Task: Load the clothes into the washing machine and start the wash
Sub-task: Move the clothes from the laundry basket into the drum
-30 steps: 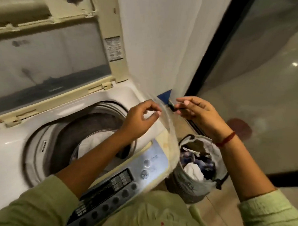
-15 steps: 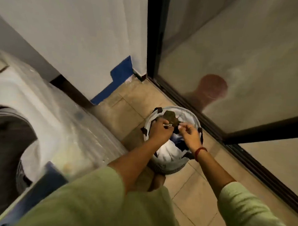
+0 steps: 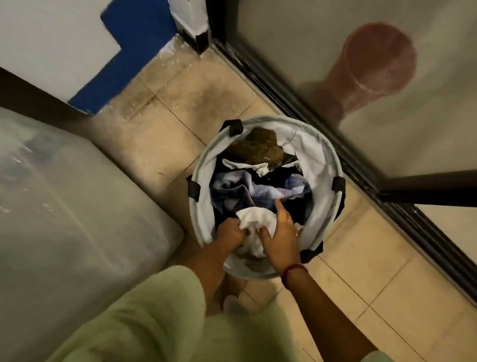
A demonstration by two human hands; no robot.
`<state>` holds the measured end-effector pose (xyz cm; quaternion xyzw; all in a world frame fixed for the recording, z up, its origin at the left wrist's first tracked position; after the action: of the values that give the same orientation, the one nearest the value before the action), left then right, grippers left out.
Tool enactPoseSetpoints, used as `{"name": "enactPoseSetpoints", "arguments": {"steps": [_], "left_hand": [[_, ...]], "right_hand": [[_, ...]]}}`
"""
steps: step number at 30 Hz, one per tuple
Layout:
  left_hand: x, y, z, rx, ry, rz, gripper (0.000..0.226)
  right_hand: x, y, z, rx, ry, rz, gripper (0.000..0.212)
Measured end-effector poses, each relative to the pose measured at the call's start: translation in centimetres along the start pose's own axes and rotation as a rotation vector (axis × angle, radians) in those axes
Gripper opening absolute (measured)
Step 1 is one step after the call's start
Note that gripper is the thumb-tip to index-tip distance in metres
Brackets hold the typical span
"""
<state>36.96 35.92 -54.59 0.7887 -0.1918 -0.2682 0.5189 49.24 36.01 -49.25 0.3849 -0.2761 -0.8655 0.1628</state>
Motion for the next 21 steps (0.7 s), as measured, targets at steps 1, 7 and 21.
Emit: {"name": "enactPoseSetpoints", "arguments": {"steps": [1,7,21], "left_hand": [[-0.1,0.4,0.0,0.036,-0.023,-0.051,0.038],[-2.2,8.3,-2.3,0.29,-0.083,-0.138,0.028],[-5.6,22.4,-1.3,0.299,-0.074,0.01,0.052]], "right_hand": [[-0.3,0.1,0.3,-0.018,-0.018,-0.003,0.072],[-4.3,1.7,4.7,-0.012,-0.097,0.049,0.081],[-5.8,8.1,10.6,-0.063,0.653,0.469,0.047]]}}
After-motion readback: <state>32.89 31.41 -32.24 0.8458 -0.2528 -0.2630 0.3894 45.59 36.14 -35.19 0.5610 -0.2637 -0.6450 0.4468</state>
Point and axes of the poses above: each hand's wrist, its own y-axis away from the middle knuckle, its own x-axis out of the palm, z = x × y, the point moved 2 cm from there along -y, towards the middle knuckle, and after that the axes turned 7 degrees about z, right-handed, at the moved point
